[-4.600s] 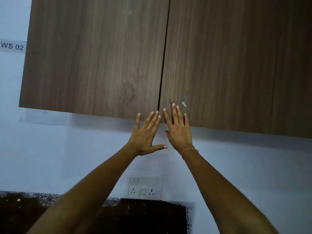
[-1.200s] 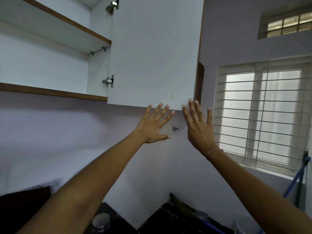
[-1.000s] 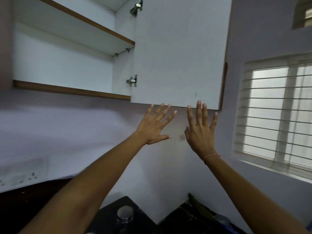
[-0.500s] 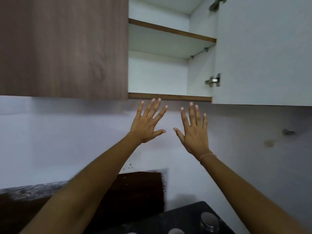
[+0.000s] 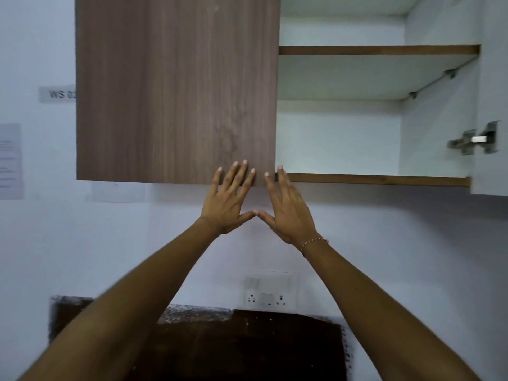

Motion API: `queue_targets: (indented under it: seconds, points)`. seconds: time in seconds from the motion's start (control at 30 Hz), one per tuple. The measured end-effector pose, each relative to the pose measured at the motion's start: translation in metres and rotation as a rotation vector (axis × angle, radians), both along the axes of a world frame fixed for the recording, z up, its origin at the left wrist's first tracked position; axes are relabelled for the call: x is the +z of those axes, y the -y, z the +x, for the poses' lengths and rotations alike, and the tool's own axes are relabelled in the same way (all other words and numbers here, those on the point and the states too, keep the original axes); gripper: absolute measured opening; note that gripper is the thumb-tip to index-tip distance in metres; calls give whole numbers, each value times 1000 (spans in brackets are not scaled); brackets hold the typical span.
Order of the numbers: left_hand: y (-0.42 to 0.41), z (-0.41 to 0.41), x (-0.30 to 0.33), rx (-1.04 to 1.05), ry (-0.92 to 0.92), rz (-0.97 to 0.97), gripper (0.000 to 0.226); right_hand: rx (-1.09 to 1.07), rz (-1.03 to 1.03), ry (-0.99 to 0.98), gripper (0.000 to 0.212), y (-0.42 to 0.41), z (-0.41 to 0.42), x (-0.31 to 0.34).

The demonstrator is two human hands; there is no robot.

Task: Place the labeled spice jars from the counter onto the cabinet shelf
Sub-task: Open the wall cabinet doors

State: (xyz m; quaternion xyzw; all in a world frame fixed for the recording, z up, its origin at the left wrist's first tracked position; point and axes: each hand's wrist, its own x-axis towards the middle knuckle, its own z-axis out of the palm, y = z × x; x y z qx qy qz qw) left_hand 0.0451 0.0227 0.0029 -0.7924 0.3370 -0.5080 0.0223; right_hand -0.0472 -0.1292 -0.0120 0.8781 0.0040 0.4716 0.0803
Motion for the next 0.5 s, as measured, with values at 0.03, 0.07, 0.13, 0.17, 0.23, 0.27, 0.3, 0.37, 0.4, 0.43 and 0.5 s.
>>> queue_targets:
  seconds: [0.03, 0.07, 0.13, 0.17, 0.23, 0.27, 0.3, 0.37, 0.4, 0.43, 0.5]
  points:
    - [-1, 2, -1, 22, -14, -1, 91, 25, 6, 5, 85, -2, 8, 2]
    - [-1, 4, -2, 42, -27, -6, 91, 38, 26, 21, 85, -4, 15, 5]
    - [1, 4, -4, 77, -41, -14, 93, 27, 81, 59, 87, -7, 25, 11]
    - [2, 3, -4, 94, -44, -9, 94, 22, 103, 73, 90, -8, 28, 13]
    - [2, 2, -2, 122, -46, 9, 95, 77, 135, 100, 90, -10, 30, 17]
    - [2, 1, -2, 132, -45, 20, 95, 146, 160, 115, 88, -11, 30, 19]
    - [1, 0, -1, 139, -47, 32, 94, 234, 206, 136, 87, -13, 29, 20]
    - [-4, -4, 2, 141, -53, 51, 92, 418, 360, 193, 84, -21, 26, 23]
    - [-7, -7, 2, 141, -54, 55, 90, 481, 434, 222, 83, -26, 24, 24]
    - [-10, -10, 2, 142, -53, 60, 89, 507, 475, 243, 81, -31, 22, 24]
    - [-17, -18, 3, 141, -46, 70, 88, 478, 430, 282, 79, -38, 15, 23]
